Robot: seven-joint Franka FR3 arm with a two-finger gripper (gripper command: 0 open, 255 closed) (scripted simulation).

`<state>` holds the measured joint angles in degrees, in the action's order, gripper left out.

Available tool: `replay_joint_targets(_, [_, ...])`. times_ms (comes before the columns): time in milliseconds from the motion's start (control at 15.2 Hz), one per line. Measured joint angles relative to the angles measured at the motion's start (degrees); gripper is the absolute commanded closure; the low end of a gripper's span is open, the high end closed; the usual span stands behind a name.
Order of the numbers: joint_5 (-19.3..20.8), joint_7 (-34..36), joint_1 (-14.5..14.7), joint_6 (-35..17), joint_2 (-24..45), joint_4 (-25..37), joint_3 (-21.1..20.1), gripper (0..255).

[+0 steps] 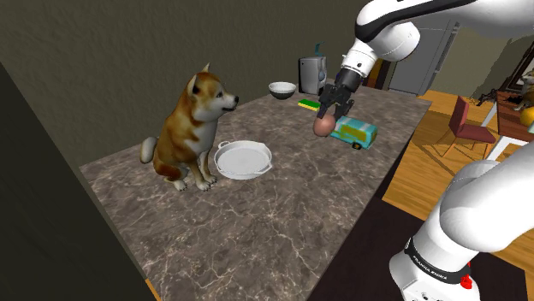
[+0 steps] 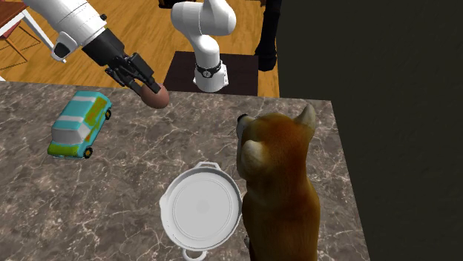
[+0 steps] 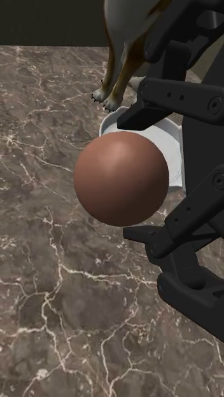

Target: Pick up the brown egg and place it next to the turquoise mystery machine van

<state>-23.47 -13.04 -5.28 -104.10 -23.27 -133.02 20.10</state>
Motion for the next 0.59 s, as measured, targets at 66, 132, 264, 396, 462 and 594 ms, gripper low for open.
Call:
replay_joint_targets(66, [0.7,-1.0,-0.6,1.1,-0.1,0.4,1.0,255])
replay_joint_targets(132, [1.3,-2.3,-1.2,2.0,0.3,1.1,2.2,255])
replay_joint_targets(264, [2.9,-4.7,-2.6,4.0,0.1,1.8,4.4,255])
replay_joint_targets(396, [3.8,-7.1,-3.5,5.7,1.4,3.5,6.6,255])
replay_joint_targets(462, [4.3,-8.4,-4.0,6.4,1.8,3.9,7.7,255])
replay_joint_targets(594, [5.1,-11.0,-4.9,8.3,3.3,6.1,10.0,255])
